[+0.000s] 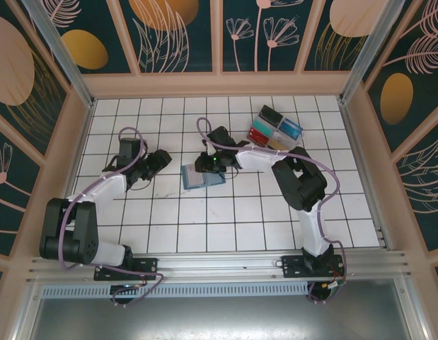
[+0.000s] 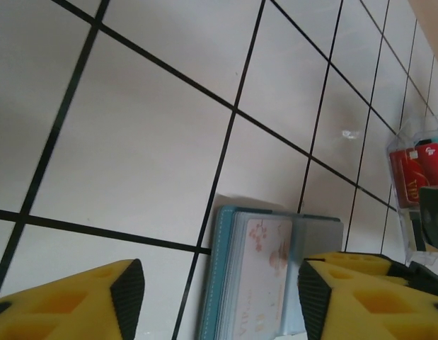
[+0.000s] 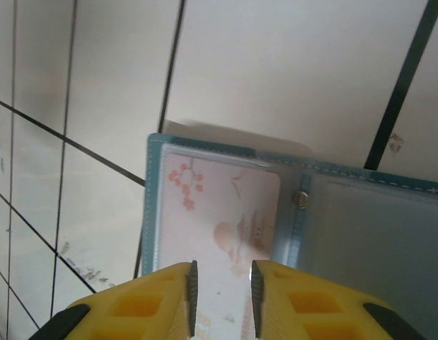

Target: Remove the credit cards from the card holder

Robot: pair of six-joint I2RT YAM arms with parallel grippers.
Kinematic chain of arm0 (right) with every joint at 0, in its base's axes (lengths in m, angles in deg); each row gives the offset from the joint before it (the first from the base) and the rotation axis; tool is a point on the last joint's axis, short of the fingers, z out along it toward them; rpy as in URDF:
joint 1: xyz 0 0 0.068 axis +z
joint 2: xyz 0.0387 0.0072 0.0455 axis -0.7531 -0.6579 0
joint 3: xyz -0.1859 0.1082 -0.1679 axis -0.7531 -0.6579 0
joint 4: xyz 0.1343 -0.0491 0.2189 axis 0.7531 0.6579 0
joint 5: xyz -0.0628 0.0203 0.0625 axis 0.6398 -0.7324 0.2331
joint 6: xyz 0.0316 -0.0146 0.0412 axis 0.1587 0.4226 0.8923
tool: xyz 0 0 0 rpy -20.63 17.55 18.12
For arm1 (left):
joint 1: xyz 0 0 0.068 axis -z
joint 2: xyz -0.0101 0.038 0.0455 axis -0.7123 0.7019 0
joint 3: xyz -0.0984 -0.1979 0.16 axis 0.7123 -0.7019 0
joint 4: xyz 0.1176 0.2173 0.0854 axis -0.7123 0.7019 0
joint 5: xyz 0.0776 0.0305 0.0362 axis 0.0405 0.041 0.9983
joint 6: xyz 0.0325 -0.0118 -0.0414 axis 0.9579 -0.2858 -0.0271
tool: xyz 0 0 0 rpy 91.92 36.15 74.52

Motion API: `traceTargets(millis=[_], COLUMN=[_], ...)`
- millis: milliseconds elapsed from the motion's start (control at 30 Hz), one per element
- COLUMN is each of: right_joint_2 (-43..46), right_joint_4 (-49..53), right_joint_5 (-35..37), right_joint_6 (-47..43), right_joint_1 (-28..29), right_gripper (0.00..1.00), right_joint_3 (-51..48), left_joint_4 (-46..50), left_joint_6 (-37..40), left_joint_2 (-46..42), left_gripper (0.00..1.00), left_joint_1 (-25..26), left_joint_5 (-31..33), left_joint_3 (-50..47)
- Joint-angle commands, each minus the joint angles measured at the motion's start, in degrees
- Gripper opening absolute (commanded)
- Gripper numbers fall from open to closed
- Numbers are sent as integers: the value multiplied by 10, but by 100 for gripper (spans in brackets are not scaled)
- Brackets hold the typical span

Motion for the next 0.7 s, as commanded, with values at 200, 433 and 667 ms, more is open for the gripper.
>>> traceTargets(millis=[200, 433, 667], right_joint_2=[-4, -16, -24], right_joint_4=[-37, -35, -41], right_joint_5=[-17, -41, -57], right_joint_6=[32, 32, 35], right_joint_1=[-16, -18, -19], right_gripper=[29, 25, 24], right_joint_3=[-35, -32, -35], left_joint_4=[-27, -37, -40], left_joint_6=[-5, -4, 6], left_joint_2=[58, 102, 147], left_gripper=[45, 26, 17], left_joint_1=[70, 93, 98], left_joint_5=[-31, -41, -51], left_joint_3=[17, 38, 49])
